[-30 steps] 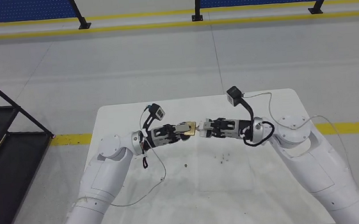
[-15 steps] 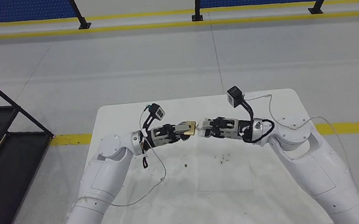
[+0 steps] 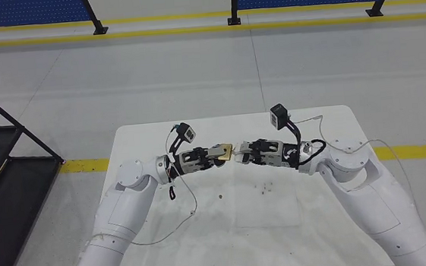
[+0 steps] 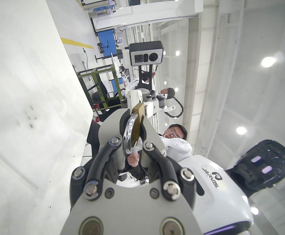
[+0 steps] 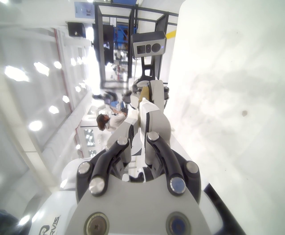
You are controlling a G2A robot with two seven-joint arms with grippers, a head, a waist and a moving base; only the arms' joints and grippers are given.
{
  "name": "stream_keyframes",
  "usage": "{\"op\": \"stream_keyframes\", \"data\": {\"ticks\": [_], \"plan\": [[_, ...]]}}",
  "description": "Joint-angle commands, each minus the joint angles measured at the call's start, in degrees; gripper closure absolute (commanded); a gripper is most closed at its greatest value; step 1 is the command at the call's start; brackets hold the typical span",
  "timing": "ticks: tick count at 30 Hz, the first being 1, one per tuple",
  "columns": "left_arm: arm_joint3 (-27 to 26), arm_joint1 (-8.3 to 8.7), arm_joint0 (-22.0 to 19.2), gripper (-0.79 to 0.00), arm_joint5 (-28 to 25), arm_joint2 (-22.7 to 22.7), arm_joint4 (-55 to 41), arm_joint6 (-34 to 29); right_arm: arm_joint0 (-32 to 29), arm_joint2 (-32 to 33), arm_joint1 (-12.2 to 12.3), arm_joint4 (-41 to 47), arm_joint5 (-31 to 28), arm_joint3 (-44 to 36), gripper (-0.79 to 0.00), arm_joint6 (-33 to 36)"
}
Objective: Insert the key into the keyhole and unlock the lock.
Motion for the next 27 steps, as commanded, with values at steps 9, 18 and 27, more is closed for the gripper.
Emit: {"op": "stream_keyframes", "data": {"ticks": [9, 18, 27], "plan": [[0.0, 0.0, 0.0, 0.0, 0.0, 0.0, 0.0, 0.0, -1.02, 0.25, -0.05, 1.21, 0.35, -0.63, 0.0, -1.31], [0.0, 0.0, 0.0, 0.0, 0.0, 0.0, 0.0, 0.0, -2.25, 1.59, 0.04, 4.95, 2.66, -1.53, 0.0, -1.13], [0.0, 0.0, 0.0, 0.0, 0.0, 0.0, 0.0, 0.0, -2.28, 1.65, 0.09, 5.24, 6.2, -2.29, 0.0, -2.12]]}}
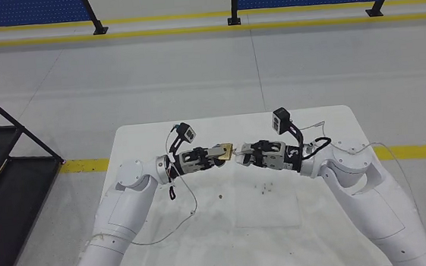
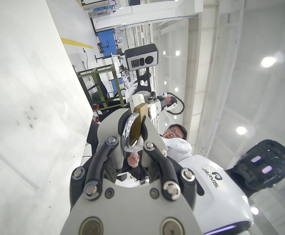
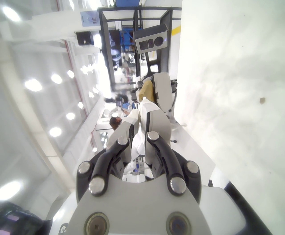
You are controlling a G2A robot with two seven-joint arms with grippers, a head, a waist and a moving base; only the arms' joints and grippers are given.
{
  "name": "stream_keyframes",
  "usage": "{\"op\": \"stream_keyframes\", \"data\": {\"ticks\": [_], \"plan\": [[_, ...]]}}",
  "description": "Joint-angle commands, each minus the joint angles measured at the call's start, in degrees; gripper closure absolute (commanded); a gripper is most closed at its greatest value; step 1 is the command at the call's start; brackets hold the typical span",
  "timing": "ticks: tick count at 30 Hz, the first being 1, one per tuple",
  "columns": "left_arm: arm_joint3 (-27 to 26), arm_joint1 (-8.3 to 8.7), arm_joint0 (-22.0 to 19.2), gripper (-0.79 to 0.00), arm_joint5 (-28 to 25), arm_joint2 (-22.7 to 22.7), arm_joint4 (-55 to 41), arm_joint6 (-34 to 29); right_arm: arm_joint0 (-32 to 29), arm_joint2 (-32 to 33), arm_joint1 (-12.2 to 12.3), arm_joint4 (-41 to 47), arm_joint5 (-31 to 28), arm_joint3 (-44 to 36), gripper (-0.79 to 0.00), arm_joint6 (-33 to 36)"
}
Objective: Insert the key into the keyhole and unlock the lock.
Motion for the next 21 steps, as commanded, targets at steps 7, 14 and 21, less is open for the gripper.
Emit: {"op": "stream_keyframes", "data": {"ticks": [7, 14, 21], "plan": [[0.0, 0.0, 0.0, 0.0, 0.0, 0.0, 0.0, 0.0, 0.04, -0.22, -0.04, -0.35, 1.63, -0.39, 0.0, -1.51], [0.0, 0.0, 0.0, 0.0, 0.0, 0.0, 0.0, 0.0, -0.12, -0.3, -0.09, 0.64, 3.89, -0.37, 0.0, -2.38], [0.0, 0.0, 0.0, 0.0, 0.0, 0.0, 0.0, 0.0, 0.01, -0.3, -0.28, 2.84, 5.73, 0.32, 0.0, -3.41]]}}
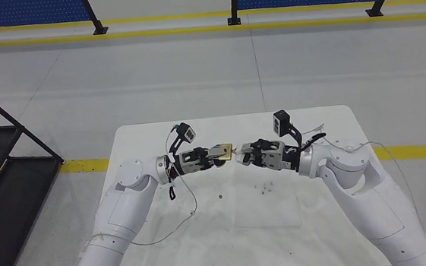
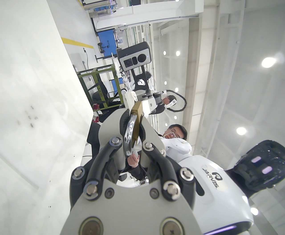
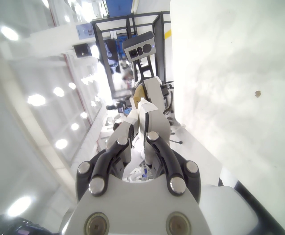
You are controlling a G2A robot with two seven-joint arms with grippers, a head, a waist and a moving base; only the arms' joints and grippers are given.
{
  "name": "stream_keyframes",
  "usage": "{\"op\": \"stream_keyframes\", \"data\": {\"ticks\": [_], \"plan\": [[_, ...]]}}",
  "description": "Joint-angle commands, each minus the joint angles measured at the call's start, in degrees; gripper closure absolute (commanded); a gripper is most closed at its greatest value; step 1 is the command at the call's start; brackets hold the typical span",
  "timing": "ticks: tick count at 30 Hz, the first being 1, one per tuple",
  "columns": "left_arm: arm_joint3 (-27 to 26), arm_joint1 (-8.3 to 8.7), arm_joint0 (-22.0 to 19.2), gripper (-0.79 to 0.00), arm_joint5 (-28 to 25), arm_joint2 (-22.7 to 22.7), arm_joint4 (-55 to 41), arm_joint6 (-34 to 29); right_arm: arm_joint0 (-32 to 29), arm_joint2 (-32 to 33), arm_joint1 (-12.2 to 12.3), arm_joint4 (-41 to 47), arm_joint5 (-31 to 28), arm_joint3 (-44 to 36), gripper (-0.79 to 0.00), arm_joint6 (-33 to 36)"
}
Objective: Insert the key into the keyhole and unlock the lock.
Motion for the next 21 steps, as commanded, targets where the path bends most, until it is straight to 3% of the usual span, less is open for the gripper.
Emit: {"op": "stream_keyframes", "data": {"ticks": [1, 21], "plan": [[0.0, 0.0, 0.0, 0.0, 0.0, 0.0, 0.0, 0.0, 0.0, 0.02, -0.06, 0.84, 0.45, 0.15, 0.0, -0.19], [0.0, 0.0, 0.0, 0.0, 0.0, 0.0, 0.0, 0.0, 1.22, -0.23, -0.68, 8.31, 6.61, 2.45, 0.0, -2.12]]}}
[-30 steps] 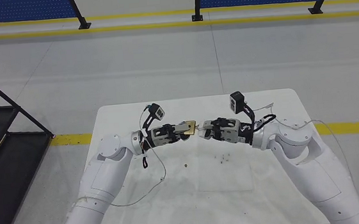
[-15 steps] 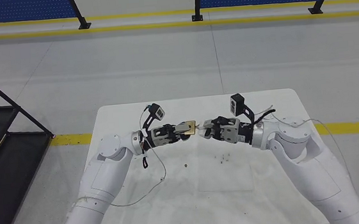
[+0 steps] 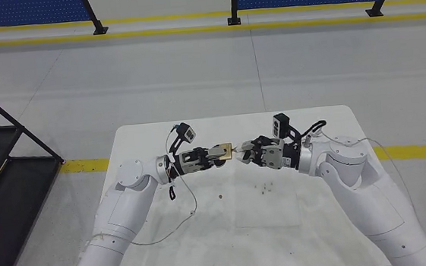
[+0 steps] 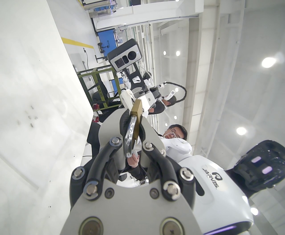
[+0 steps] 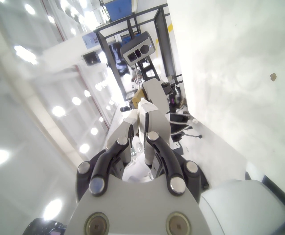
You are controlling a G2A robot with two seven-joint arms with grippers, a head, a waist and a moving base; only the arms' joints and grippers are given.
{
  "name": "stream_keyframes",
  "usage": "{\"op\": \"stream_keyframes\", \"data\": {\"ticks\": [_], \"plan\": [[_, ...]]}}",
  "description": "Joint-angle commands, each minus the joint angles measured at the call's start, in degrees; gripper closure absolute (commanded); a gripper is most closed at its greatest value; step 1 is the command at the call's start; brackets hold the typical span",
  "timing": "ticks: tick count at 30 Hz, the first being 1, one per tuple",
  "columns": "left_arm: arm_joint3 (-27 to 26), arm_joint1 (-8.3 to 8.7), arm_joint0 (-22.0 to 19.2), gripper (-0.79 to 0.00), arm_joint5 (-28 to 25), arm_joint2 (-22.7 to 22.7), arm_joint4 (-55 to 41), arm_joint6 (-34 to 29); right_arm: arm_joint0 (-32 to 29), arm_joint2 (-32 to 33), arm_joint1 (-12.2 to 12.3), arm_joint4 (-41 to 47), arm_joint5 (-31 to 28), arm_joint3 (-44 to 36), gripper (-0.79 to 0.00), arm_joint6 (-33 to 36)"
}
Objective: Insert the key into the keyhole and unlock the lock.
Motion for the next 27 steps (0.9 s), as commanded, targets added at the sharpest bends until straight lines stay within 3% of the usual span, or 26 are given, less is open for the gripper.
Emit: {"op": "stream_keyframes", "data": {"ticks": [1, 27], "plan": [[0.0, 0.0, 0.0, 0.0, 0.0, 0.0, 0.0, 0.0, 0.18, -0.17, -0.05, 0.44, 0.69, 0.11, 0.0, -0.03], [0.0, 0.0, 0.0, 0.0, 0.0, 0.0, 0.0, 0.0, 1.14, -1.0, -0.76, 8.18, 5.95, 2.03, 0.0, -2.52]]}}
